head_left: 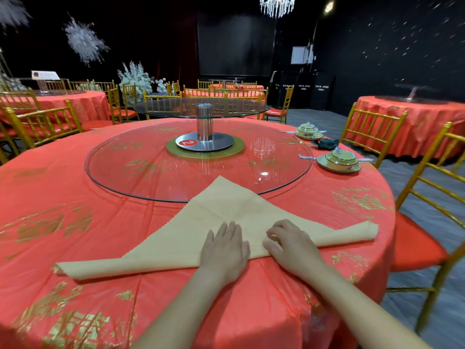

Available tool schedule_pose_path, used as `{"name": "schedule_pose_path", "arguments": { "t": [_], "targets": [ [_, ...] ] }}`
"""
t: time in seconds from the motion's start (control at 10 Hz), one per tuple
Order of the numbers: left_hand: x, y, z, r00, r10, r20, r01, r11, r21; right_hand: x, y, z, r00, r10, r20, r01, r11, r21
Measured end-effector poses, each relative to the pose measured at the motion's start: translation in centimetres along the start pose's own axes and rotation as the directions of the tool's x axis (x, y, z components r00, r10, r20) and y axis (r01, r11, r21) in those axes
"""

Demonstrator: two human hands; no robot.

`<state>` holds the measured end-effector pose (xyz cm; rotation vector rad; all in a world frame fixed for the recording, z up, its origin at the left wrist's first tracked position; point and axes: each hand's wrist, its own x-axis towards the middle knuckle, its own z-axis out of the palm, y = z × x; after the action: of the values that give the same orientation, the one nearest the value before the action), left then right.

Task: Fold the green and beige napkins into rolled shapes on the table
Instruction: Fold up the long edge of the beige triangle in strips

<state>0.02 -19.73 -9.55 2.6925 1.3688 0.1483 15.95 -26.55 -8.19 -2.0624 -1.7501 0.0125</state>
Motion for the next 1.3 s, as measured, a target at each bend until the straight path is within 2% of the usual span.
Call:
{"name": "schedule_pose_path", "arguments": {
  "t": [0.1, 0.2, 0.4, 0.5, 0.9, 1.1, 1.2, 1.3],
  "targets": [
    [0.1, 0.1, -0.2, 1.000, 0.001, -0.002, -0.001, 1.000, -0.008, 0.3, -2.1, 1.1, 0.999, -0.014, 0.038, 0.017, 0.998, -0.061],
    [0.1, 0.1, -0.1, 1.000, -0.005, 0.009, 0.006, 1.000, -0.010, 0.4, -3.6, 2.5, 0.981, 0.123, 0.154, -0.105, 0.987, -0.118],
    [0.2, 0.0, 0.3, 1.000, 0.001, -0.031, -0.001, 1.000, -0.004, 0.1, -0.4, 2.1, 0.943, 0.311, 0.121, -0.280, 0.934, -0.221],
    [0.3, 0.0, 0.3, 1.000, 0.002, -0.030, -0.002, 1.000, -0.016, 0.0, 0.9, 1.5, 0.935, 0.336, 0.117, -0.305, 0.926, -0.220],
    [0.2, -0.1, 0.2, 1.000, -0.002, -0.028, 0.002, 1.000, -0.004, -0.1, 9.3, -2.2, 0.952, 0.229, 0.201, -0.173, 0.950, -0.261],
    [0.0, -0.1, 0.1, 1.000, -0.004, -0.012, 0.004, 1.000, -0.003, 0.1, 12.5, -3.4, 0.949, 0.148, 0.277, -0.087, 0.971, -0.222],
    [0.0, 0.0, 0.0, 1.000, -0.008, -0.003, 0.008, 1.000, 0.009, 0.0, 13.9, -3.9, 0.948, 0.178, 0.263, -0.117, 0.966, -0.231],
    [0.0, 0.1, 0.0, 1.000, -0.013, 0.007, 0.013, 1.000, 0.008, -0.1, 14.9, -4.6, 0.932, 0.268, 0.244, -0.199, 0.941, -0.273]
  ]
}}
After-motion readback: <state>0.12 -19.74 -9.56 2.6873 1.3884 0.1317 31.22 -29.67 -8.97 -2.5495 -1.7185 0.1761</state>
